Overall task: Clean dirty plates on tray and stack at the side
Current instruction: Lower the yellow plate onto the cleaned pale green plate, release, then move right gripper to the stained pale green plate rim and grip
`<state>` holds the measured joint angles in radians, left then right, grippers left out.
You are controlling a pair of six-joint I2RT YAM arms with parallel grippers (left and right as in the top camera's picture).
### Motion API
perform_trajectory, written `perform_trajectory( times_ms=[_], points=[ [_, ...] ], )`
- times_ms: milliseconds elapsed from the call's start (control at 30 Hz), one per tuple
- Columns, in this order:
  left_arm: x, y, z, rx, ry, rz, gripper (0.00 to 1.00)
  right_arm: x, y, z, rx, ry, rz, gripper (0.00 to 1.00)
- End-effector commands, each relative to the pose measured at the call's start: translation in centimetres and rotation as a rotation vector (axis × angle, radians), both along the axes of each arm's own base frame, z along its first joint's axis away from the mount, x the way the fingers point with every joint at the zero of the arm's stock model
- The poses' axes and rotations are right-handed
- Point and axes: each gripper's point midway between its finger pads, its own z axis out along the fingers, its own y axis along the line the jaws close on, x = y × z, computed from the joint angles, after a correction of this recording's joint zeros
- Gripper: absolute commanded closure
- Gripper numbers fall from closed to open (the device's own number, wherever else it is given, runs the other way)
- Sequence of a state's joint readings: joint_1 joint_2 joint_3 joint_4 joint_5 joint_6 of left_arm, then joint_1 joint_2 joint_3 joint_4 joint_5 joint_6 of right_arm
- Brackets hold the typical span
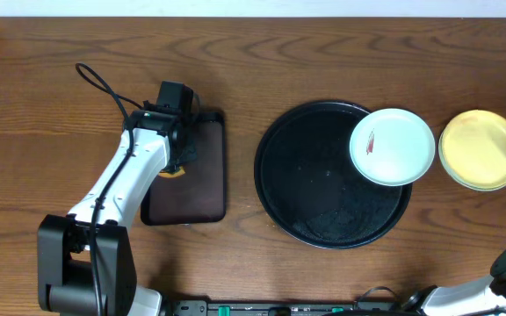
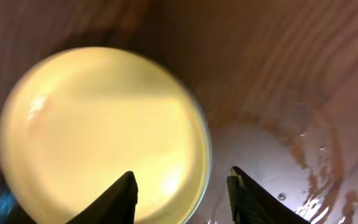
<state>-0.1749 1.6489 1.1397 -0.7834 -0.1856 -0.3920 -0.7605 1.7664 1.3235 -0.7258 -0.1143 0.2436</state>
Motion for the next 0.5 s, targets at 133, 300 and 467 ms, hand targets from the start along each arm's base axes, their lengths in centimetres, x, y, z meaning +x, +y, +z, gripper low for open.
perform_trajectory(
  times_ms=[133, 300, 467],
  points=[
    [-0.4, 0.0, -0.2, -0.003, 0.009, -0.005, 0.92, 5.3, 6.7, 6.7, 0.052, -0.133, 0.399, 0.57],
    [-0.4, -1.1, -0.4, -0.061, 0.017, -0.032, 0.92, 5.5, 13.1, 6.0, 0.05, 0.014, 0.605, 0.58],
    [0.5, -3.6, 0.2, -0.172, -0.005, -0.175, 0.92, 5.0, 17.8, 4.2, 0.026, 0.153, 0.701, 0.55]
  ],
)
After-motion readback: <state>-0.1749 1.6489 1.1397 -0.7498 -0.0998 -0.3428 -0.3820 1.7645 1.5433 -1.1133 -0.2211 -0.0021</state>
